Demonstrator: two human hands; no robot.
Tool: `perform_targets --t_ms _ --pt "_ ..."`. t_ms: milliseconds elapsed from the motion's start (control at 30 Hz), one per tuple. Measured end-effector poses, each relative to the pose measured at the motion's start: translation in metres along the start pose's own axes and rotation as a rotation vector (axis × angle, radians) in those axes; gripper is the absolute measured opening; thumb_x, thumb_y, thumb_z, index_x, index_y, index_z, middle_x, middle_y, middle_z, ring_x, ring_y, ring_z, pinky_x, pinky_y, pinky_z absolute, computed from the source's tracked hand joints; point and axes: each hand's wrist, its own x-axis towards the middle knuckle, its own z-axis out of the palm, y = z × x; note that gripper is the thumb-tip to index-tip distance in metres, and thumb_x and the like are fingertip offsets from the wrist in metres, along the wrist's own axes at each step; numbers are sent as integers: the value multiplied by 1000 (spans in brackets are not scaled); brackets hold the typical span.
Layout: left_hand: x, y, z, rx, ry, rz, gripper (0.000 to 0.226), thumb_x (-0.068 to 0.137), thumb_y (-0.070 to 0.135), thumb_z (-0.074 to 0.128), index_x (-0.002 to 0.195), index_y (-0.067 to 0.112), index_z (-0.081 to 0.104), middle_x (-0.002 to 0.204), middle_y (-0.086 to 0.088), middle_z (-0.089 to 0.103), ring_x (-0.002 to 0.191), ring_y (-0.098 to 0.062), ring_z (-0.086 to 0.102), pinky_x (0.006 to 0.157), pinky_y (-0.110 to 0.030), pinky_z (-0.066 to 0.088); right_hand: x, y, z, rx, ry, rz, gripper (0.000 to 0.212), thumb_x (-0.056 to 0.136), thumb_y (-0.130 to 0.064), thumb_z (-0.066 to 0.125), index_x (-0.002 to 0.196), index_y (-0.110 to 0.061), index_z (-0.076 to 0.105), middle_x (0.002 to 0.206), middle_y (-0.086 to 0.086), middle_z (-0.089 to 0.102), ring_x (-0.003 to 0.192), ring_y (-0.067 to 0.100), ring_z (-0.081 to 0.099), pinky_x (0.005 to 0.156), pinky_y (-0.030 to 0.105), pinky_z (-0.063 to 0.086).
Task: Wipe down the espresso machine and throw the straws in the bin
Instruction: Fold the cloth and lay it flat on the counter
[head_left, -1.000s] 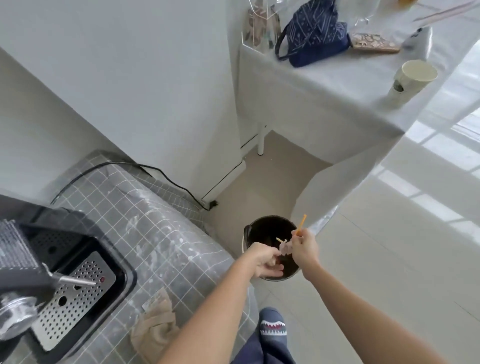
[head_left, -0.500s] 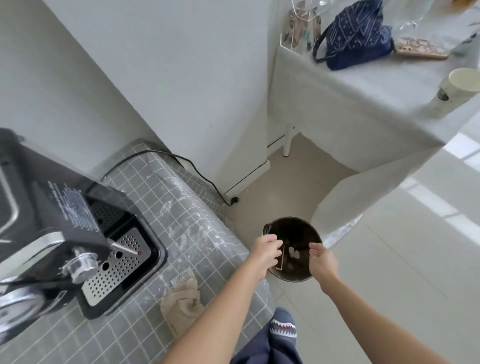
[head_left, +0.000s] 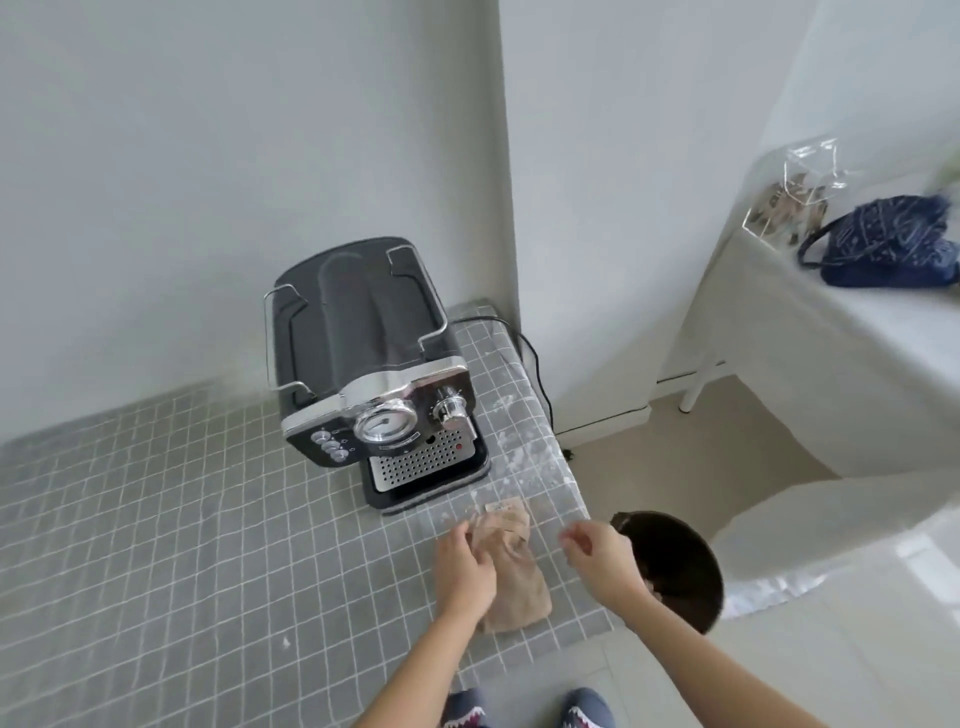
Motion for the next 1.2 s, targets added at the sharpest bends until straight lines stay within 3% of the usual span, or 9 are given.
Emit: perform_targets --t_ms 133,233,300,467,600,767,900,1033,1200 --pt "-7 -26 -3 -90 -112 -116 33 84 -2 49 106 23 51 113 -5 65 96 -20 61 88 -33 52 -9 -24 40 -282 -293 -11 48 78 -6 58 125 -17 52 107 2 59 93 19 57 70 16 46" --pt "-13 -44 -9 -134 -189 -65 50 81 -12 46 106 31 43 109 -2 62 92 -15 60 80 -30 55 -27 -23 60 -530 -281 -98 69 78 -1 57 140 -19 30 130 4 41 114 25 46 96 30 44" --pt "-14 -56 -13 -147 -294 38 66 77 -15 51 116 35 40 116 -2 57 93 -11 60 78 -27 56 -35 -16 67 -556 -221 -122 71 81 1 55 142 -22 27 134 2 37 115 24 45 99 32 44" --pt "-21 -78 -27 -80 -456 266 87 71 -1 73 135 40 30 123 8 37 97 -6 55 82 -9 49 -46 -37 68 -316 21 -201 37 86 1 48 116 -19 55 105 -6 59 91 14 61 69 5 42" --pt "-19 -67 -46 -198 -181 490 52 81 33 69 126 43 45 110 15 44 94 -4 56 87 -15 49 -52 -71 62 -153 145 -290 26 90 -3 49 104 -20 62 92 -4 66 81 8 62 70 13 42" --pt "-7 -40 -93 -164 -142 722 29 85 45 59 108 31 70 105 18 55 103 -1 52 90 -15 43 -58 -109 31 -16 100 -263 24 100 -21 43 108 -31 63 87 -4 70 78 14 64 65 24 48" --pt "-7 -22 -130 -199 -239 737 23 83 34 66 102 22 74 98 23 64 98 7 58 87 -13 45 -52 -119 3 -68 -74 -251 21 91 -24 58 108 -36 63 85 -2 72 78 19 68 73 34 55" --pt "-10 -9 -150 -303 -271 714 18 87 21 65 101 17 74 92 12 73 89 2 66 79 -12 46 -51 -126 -11 -234 -141 -282 38 72 -10 64 106 -28 64 83 -8 71 70 1 62 65 14 49" --pt "-19 10 -158 -298 -298 714 17 87 18 63 93 32 72 89 17 74 90 1 66 81 -14 48 -44 -112 6 -470 -100 -351 25 78 -15 58 63 -32 47 64 -9 54 66 16 54 56 18 34"
